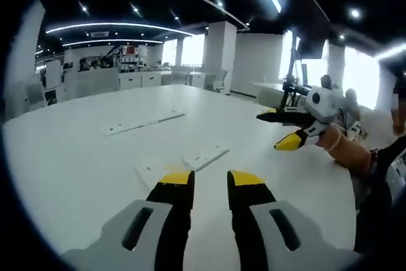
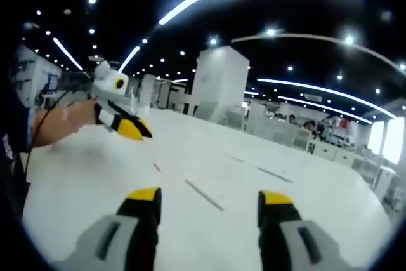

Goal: Locate the socket holder cover, grip the socket holder cover, clip it into the socket holder slot.

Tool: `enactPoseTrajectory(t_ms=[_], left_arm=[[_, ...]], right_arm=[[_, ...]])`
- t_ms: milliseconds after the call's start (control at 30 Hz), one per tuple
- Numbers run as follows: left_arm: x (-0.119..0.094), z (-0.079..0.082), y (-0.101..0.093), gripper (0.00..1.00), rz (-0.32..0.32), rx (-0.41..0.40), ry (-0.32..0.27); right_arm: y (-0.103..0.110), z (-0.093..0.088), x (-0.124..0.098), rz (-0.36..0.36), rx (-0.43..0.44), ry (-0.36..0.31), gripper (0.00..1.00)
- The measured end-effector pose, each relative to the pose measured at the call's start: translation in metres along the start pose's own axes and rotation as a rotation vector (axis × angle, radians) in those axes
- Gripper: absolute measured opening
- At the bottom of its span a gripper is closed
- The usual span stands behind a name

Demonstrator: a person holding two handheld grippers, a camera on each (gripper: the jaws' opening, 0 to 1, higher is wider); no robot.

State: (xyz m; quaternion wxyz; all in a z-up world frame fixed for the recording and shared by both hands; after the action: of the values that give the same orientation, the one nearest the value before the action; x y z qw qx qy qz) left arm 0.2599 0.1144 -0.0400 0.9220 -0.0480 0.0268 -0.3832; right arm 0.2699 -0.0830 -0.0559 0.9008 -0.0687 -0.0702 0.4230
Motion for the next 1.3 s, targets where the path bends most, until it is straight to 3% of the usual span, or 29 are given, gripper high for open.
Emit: enactPoseTrajectory(t_ms=[200, 500, 667, 867, 1300], left_arm=[[-0.023, 0.017, 0.007, 0.32, 0.008, 0.05, -0.148], [-0.053, 0.026, 0.022, 0.47, 0.035, 0.114, -0.309], [-0.059, 0.021, 0.029, 0.5, 0.042, 0.106, -0.327], [-0.064, 0.017, 0.031, 0.7, 0.019, 0.101, -0.372], [-0.06, -0.006, 0.03, 0.77, 0.006, 0.104, -0.312]], right_arm=[[0.0, 0.015, -0.004, 0.019, 0.006, -0.075, 0.64], [-0.001, 0.027, -0.008, 0.058, -0.013, -0.161, 0.72], [0.0, 0.023, -0.006, 0.073, -0.009, -0.169, 0.75], [0.002, 0.019, -0.004, 0.088, 0.015, -0.196, 0.84], [0.004, -0.003, 0.001, 0.086, 0.011, -0.149, 0.95]])
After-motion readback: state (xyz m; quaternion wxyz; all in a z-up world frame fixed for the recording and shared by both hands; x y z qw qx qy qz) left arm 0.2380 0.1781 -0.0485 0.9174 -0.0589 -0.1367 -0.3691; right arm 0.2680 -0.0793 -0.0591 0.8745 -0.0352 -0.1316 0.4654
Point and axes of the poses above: the point that each gripper's makers call its tool centre point, and the gripper's own axes: x roughly forward along the fingers, y roughly to its left, z roughly out of its top, the point moved 2 cm from there along -x, roughly backward along the fingers, and after that the axes turned 13 degrees about -y, right-handed, at the moved point
